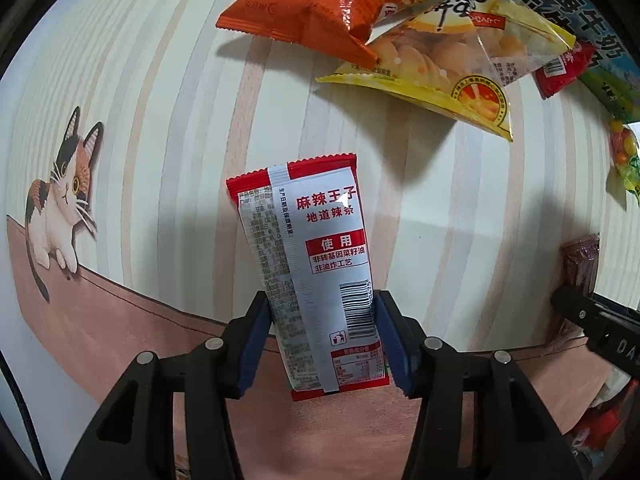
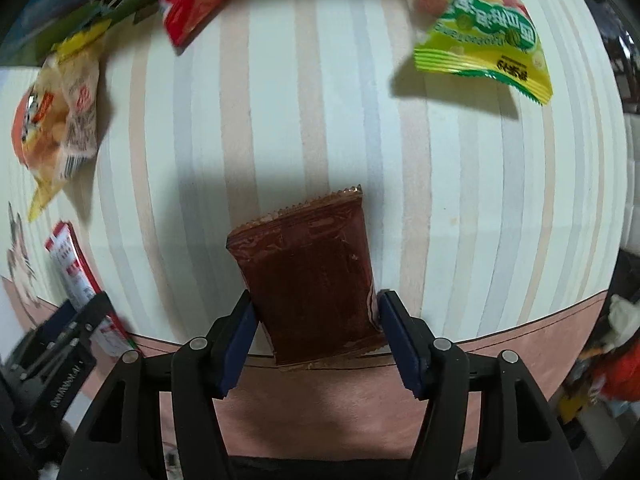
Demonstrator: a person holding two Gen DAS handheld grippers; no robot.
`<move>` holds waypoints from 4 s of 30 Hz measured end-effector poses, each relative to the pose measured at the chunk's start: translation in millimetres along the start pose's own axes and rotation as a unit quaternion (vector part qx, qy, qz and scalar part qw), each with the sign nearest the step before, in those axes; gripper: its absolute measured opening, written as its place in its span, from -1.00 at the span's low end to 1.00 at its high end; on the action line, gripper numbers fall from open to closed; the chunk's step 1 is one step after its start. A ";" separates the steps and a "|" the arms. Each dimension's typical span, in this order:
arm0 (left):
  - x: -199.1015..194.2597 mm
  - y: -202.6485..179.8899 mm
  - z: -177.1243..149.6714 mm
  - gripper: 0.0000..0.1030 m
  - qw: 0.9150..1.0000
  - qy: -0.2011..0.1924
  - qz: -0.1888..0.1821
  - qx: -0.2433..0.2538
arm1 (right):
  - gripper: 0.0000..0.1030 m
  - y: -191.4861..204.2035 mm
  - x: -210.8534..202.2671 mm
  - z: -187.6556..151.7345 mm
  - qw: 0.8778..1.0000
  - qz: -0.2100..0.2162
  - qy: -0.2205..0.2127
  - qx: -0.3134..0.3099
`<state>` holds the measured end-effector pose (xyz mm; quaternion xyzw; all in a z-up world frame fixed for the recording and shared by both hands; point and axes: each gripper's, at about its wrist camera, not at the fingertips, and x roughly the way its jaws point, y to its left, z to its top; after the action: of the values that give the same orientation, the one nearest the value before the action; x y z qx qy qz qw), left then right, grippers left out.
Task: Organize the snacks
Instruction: 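Lift both packets and carry them over the cardboard box, then lower both packets into the box and open both tools, then move both tools back over the remaining snacks on the table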
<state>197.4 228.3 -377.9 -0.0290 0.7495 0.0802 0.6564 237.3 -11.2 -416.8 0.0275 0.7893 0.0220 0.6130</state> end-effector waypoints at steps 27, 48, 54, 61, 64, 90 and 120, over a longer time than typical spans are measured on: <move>-187.3 -79.4 7.6 -0.13 0.984 -0.139 -0.079 0.079 | 0.12 8.5 -129.5 -38.2 0.989 0.116 -0.094 -0.018; -218.8 -141.9 203.7 -0.13 0.986 -0.086 -0.081 0.120 | 0.13 -37.5 -243.1 117.6 0.985 0.087 -0.150 -0.017; -170.6 -150.9 242.2 -0.12 0.989 0.000 -0.084 0.125 | 0.13 -39.9 -221.0 172.6 0.991 0.070 -0.112 -0.005; -128.7 -152.2 252.2 -0.08 0.989 0.049 -0.075 0.118 | 0.13 -41.8 -187.4 200.8 0.994 0.075 -0.083 0.008; -122.5 -150.3 251.4 -0.08 0.990 0.055 -0.071 0.111 | 0.18 -43.0 -176.9 205.5 0.994 0.084 -0.070 0.013; -195.9 -97.3 199.4 0.65 0.991 -0.101 -0.064 0.067 | 0.81 -32.5 -205.6 151.0 0.989 0.028 -0.141 -0.020; -225.1 -85.0 52.4 0.65 0.971 -0.231 -0.027 0.059 | 0.81 -74.7 -212.1 6.5 0.976 0.056 -0.209 0.025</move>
<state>292.1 138.9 -169.0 0.0090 0.5797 0.0229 0.8144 294.8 -100.6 -218.6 0.0905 0.6414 0.0304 0.7613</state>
